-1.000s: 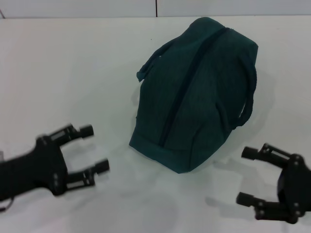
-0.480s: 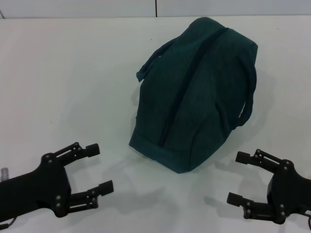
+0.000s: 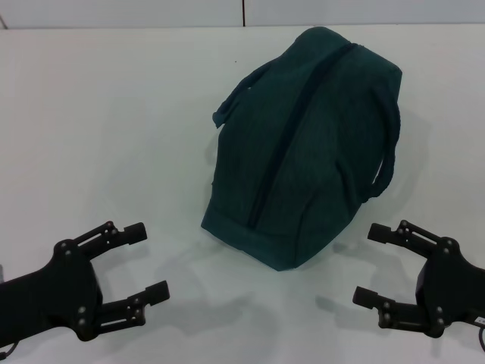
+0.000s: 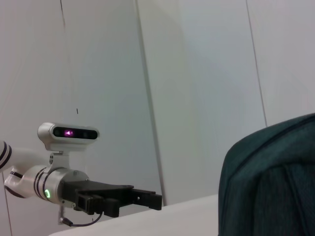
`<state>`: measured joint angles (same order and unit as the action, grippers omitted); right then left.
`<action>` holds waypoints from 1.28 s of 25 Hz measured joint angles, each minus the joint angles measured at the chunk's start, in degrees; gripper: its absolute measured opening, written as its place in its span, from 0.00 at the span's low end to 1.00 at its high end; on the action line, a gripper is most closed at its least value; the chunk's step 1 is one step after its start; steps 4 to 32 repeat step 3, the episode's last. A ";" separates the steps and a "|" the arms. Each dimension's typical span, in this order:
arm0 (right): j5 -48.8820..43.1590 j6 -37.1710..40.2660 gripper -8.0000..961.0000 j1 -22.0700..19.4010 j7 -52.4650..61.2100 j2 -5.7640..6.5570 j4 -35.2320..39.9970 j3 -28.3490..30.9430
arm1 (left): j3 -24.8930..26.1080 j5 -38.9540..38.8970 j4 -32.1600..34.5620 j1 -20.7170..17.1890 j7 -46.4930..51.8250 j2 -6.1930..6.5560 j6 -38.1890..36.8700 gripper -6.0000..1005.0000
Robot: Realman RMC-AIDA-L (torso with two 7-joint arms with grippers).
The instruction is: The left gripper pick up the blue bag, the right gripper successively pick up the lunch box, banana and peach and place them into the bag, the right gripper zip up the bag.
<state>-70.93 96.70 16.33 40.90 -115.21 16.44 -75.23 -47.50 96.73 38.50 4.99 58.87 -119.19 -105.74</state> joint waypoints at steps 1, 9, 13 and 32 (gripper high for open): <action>0.03 0.07 0.91 0.00 -0.01 -0.01 0.08 0.00 | 0.01 -0.10 0.11 -0.13 0.00 0.01 0.00 0.87; 0.05 0.18 0.91 0.01 -0.02 -0.01 0.16 0.00 | 0.05 -0.14 0.23 -0.28 -0.02 0.00 0.00 0.87; 0.05 0.18 0.91 0.01 -0.02 -0.01 0.16 0.00 | 0.05 -0.14 0.23 -0.28 -0.02 0.00 0.00 0.87; 0.05 0.18 0.91 0.01 -0.02 -0.01 0.16 0.00 | 0.05 -0.14 0.23 -0.28 -0.02 0.00 0.00 0.87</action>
